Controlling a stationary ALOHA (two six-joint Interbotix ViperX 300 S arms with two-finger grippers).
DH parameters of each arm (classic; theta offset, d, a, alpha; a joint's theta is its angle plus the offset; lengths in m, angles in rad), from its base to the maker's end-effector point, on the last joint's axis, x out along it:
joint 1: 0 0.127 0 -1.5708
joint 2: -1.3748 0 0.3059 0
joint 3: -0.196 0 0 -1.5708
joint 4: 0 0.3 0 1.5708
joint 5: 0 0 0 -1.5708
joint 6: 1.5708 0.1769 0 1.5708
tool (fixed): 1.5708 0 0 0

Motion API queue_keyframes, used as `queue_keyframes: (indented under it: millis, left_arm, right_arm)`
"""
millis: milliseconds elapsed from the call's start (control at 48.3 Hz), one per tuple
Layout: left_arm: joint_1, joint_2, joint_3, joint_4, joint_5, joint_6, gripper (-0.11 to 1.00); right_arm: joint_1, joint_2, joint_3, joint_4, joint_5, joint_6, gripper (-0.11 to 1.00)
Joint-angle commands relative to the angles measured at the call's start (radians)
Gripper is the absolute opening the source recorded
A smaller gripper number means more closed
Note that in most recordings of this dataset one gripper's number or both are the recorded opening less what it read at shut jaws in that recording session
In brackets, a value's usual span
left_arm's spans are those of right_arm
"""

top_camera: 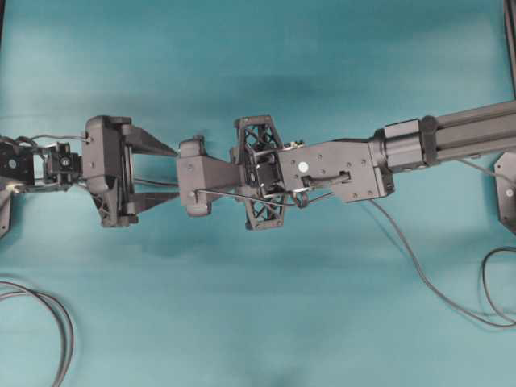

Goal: Insert the USB cable into the female connector supported by the left arm.
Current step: 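Align the plug with the female connector and push it in leftward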

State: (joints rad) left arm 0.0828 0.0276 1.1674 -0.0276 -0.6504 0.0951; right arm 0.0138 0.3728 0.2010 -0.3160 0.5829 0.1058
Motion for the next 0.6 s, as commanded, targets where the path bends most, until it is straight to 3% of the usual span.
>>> queue_keyframes:
  millis: [0,580]
  left_arm:
    - [0.002,-0.006,-0.015,-0.003,-0.005,-0.012,0.93]
    - [-0.006,0.005,-0.009,-0.003,0.0,-0.014,0.93]
  right_arm:
    - [0.003,-0.017,-0.026,-0.005,-0.011,0.008,0.2]
    - [0.006,0.011,-0.038,-0.006,-0.048,0.066,0.2]
